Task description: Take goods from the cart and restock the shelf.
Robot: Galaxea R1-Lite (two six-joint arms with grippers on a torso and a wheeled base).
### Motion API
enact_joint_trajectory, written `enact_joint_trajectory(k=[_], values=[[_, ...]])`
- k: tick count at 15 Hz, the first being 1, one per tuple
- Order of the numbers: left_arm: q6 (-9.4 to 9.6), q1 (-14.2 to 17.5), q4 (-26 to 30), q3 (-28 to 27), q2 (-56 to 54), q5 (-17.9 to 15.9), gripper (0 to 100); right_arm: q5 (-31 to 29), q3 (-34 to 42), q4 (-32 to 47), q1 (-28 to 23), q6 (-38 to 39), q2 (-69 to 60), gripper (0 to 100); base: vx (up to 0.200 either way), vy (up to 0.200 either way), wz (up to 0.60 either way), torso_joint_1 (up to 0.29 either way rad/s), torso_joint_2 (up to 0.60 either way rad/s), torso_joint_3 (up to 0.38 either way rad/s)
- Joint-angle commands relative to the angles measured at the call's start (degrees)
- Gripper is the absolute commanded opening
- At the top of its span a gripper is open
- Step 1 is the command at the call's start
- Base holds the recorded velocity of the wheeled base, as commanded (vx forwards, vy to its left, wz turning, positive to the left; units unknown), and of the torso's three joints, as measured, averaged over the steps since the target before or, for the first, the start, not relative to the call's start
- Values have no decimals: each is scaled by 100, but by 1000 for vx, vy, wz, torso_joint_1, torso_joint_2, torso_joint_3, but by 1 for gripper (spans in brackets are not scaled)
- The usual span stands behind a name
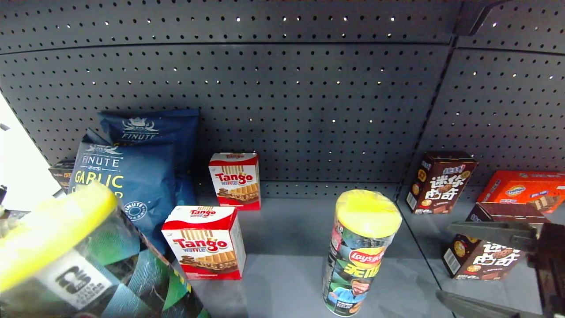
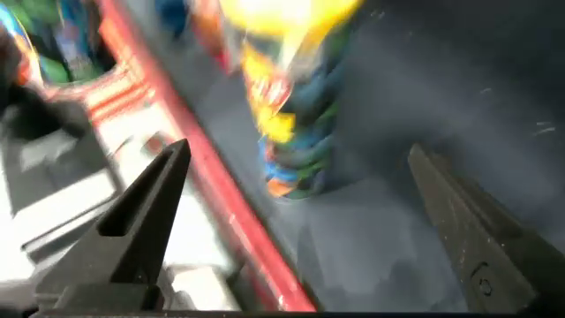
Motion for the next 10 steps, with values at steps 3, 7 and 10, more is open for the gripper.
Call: enact_joint_trajectory(k=[3, 7, 10], values=[[10, -86, 4, -856, 640, 150, 0, -185, -123, 76, -29, 14, -679, 100, 0, 0, 0, 0, 0, 0], [54, -121, 180, -1392, 1176, 396, 0, -273, -105, 67, -29, 84, -688, 100, 0, 0, 0, 0, 0, 0], [89, -253, 311, -1753, 1519, 756, 0, -273, -61, 67, -11, 84, -626, 100, 0, 0, 0, 0, 0, 0]])
